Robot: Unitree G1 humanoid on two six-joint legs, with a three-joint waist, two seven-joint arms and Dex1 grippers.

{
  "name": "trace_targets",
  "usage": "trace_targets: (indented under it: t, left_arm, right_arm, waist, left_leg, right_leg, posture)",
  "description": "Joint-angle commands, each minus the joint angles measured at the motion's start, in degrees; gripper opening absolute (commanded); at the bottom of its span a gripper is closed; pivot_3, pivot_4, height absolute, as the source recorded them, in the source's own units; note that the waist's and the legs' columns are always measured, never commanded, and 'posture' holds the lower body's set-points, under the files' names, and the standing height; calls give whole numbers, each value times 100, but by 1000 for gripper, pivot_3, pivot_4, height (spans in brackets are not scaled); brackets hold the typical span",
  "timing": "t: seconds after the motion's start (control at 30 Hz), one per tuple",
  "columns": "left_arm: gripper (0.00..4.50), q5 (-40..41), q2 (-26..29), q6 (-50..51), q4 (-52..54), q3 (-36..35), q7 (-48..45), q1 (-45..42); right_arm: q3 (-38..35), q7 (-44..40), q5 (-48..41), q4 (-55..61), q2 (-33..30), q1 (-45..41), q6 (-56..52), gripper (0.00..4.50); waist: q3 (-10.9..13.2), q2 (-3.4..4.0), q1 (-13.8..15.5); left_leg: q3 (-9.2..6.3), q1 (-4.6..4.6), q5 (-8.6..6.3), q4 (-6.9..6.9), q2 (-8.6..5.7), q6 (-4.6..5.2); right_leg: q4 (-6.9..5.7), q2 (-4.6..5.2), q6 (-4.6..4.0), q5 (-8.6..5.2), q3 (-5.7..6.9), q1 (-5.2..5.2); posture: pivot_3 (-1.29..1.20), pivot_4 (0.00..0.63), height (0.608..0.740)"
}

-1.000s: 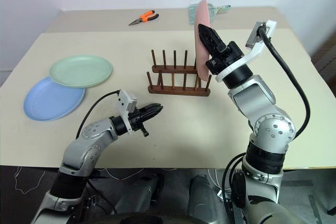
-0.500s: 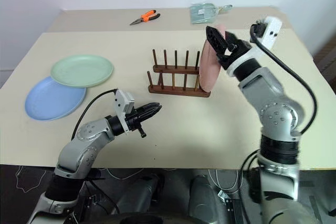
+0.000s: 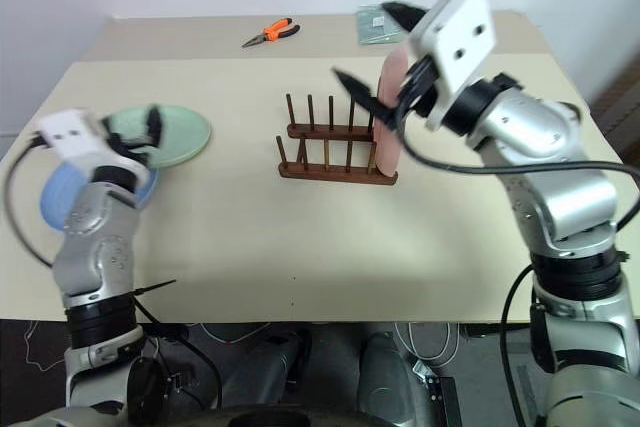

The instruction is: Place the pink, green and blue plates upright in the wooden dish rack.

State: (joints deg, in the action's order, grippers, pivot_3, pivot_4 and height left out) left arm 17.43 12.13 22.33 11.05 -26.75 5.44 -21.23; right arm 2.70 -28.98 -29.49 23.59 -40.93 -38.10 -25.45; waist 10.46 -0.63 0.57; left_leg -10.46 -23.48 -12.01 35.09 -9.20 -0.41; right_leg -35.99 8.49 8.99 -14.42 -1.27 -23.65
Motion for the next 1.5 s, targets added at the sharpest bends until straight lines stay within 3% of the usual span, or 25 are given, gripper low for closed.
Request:
trace_targets:
  t: [0.03, 0.17, 0.27, 0.37, 0.47, 0.7, 0.97, 1.17, 1.37, 1.5]
  left_arm:
    - [4473, -50, -59, 429, 158, -538, 930, -125]
    - [4473, 525, -189, 1104, 187, -1030, 1409, -360]
    - [4473, 1208, -208, 1829, -317, -1328, 1402, -677]
    - [4473, 1733, -181, 1908, -890, -1614, 1269, -1025]
    - [3624, 1967, -58, 1857, -1300, -1667, 1110, -1214]
    - [44, 2226, 36, 1710, -1599, -1560, 953, -1355]
    - [44, 2332, -77, 1441, -906, -994, 359, -1245]
    - [44, 1679, 113, 1227, 369, 507, -184, -1216]
    - [44, 877, -27, 1161, 1160, 1816, -73, -1383]
    - [44, 758, -242, 1227, 1364, 2000, 24, -1474]
  right_arm:
    - [275, -176, 305, 191, 243, 100, 183, 4500]
    - [384, -332, 396, 139, 552, 217, 185, 4500]
    - [459, -453, 455, 152, 727, 319, 213, 4500]
    - [485, -463, 562, 183, 863, 409, 213, 4500]
    - [486, -451, 679, 257, 945, 515, 186, 4500]
    - [402, -344, 873, 463, 978, 730, 49, 4500]
    - [368, -294, 1072, 428, 954, 650, 54, 4500]
    - [937, -801, 1760, 150, 777, 432, 565, 4500]
    - [2169, -417, 3862, -1160, 1144, -504, 1888, 4500]
    - [2436, -74, 4773, -1740, 1299, -702, 2357, 4500]
  waist:
    - [6, -11, 35]
    - [26, -45, 94]
    - [25, -46, 154]
    - [26, -48, 157]
    - [27, -51, 144]
    - [27, -51, 141]
    - [30, -57, 146]
    - [31, -57, 146]
    - [31, -57, 4]
    - [31, -57, -17]
  left_leg:
    - [0, 0, 0, 1, -5, 0]
    - [-13, -1, 1, 10, -8, -2]
    - [-14, -1, 3, 15, -7, -6]
    - [-15, -1, 3, 16, -6, -7]
    - [-13, -1, 4, 13, -7, -7]
    - [-12, -1, 4, 12, -6, -8]
    - [-13, -1, 4, 12, -6, -9]
    - [-7, -1, 4, 13, -6, -9]
    - [-1, 0, 7, 13, -5, -13]
    - [-6, 0, 26, 8, -1, -43]
  right_leg:
    - [0, 4, 3, 2, 0, 0]
    - [-3, 1, 8, 7, 7, 6]
    - [-3, -3, 8, 11, 8, 8]
    - [-5, -4, 8, 12, 9, 7]
    - [-4, -3, 7, 12, 8, 4]
    - [-6, -4, 6, 13, 7, 2]
    - [-6, -4, 6, 13, 7, 3]
    - [-5, -3, 6, 13, 6, 5]
    - [-7, -4, 4, 15, 3, 4]
    - [-10, -9, 2, 16, 3, 0]
  posture:
    - [0, 150, 740]
    - [0, 150, 740]
    - [0, 150, 740]
    - [0, 150, 740]
    - [0, 150, 740]
    - [0, 150, 740]
    - [0, 150, 740]
    - [0, 150, 740]
    - [0, 150, 740]
    - [0, 150, 740]
